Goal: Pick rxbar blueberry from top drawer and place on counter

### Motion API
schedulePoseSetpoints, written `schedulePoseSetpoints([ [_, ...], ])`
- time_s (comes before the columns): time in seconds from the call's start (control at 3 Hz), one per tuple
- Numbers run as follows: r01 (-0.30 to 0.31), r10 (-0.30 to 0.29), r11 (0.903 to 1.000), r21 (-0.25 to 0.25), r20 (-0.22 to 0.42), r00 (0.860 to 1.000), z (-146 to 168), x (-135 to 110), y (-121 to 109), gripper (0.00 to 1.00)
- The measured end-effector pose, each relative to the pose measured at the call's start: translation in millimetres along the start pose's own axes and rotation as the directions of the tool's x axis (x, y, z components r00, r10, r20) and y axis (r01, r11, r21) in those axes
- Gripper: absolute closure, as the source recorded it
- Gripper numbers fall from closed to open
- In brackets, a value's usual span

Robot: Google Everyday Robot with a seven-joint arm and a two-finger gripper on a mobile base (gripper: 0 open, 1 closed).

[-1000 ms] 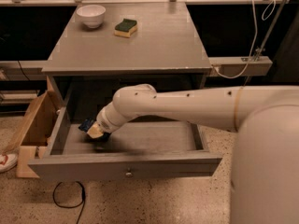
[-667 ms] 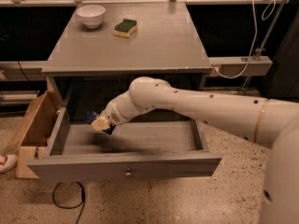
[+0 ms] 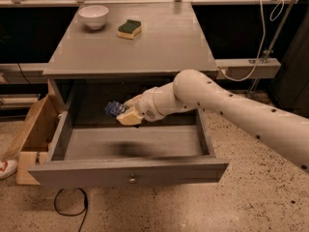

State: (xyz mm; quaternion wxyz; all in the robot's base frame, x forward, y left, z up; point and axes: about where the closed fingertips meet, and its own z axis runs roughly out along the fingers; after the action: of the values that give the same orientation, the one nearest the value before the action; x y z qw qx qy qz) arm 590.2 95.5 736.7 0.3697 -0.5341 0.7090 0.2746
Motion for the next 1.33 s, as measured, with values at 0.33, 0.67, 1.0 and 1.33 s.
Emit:
schedulePoseSetpoints([
  [0.33,0.028,-0.028,0.9996,0.008,0.003,1.000,-6,3,-2,1.00],
  [0.67,0.034,-0.034,0.9994,0.009,0.013,0.999,-6,-1,-3,1.00],
  [1.0,0.088,-0.095,0.9914,0.097,0.066,0.993,-43,-36,-19,1.00],
  [1.33,0.133,-0.150,0.9681,0.212,0.064,0.987,-89,-81,-45,1.00],
])
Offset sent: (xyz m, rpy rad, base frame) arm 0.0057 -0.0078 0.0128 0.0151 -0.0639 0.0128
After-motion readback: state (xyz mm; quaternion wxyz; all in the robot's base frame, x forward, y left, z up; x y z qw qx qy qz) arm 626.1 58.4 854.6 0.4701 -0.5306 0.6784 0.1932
